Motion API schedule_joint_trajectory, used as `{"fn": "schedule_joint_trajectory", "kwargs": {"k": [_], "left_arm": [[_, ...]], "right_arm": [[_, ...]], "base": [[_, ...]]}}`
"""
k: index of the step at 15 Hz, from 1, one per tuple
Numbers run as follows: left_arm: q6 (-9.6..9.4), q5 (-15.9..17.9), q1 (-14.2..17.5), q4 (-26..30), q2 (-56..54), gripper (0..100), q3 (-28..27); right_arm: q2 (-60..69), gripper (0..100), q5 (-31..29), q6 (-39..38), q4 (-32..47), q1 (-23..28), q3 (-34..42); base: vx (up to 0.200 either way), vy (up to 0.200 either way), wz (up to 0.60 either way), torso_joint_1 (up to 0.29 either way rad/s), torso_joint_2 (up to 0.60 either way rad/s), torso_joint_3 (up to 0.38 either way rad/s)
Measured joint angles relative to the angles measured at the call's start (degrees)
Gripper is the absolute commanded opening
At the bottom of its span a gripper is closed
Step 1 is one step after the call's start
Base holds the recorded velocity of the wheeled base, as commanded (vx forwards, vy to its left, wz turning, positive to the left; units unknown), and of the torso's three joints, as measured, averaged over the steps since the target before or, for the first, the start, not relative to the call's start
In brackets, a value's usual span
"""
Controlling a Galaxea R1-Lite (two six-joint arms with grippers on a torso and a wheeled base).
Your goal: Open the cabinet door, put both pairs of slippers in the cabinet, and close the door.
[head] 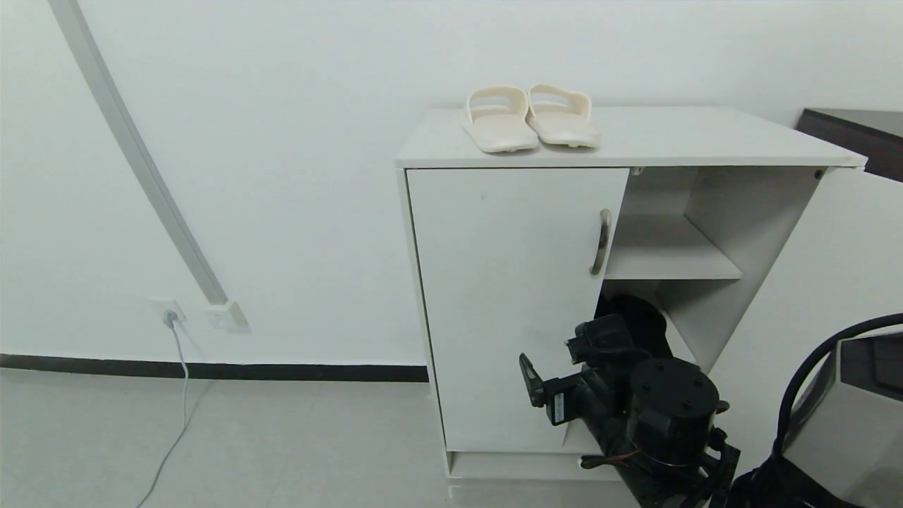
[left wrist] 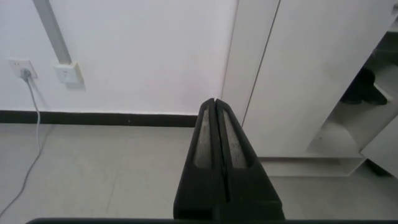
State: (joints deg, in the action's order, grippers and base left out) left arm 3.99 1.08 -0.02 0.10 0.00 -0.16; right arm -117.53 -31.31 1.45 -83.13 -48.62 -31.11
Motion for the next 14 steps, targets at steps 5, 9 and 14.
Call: {"fn": "schedule_joint_trajectory", "kwargs": {"k": [5, 9, 14], "left_arm": [[-0.02, 0.0, -0.05, 0.0, 0.0, 0, 0.0], [-0.02, 0.0, -0.02, 0.0, 0.0, 0, -0.02], [0.0, 0.02, -0.05, 0.0, 0.02, 0, -0.02]], "right_arm": [[0.05, 100, -0.13, 0.02, 0.02, -0.11, 0.0], [0.05, 100, -0.15, 0.0, 0.02, -0.04, 0.07], [0.02, 100, -0.15, 0.02, 0.0, -0.06, 0.09]], "base": [[0.0, 0.0, 0.0, 0.147, -0.47, -0.328], [0.0, 0.0, 0.0, 0.173, -0.49, -0.311], [0.0, 0.0, 0.0, 0.207, -0.52, -0.312]]}}
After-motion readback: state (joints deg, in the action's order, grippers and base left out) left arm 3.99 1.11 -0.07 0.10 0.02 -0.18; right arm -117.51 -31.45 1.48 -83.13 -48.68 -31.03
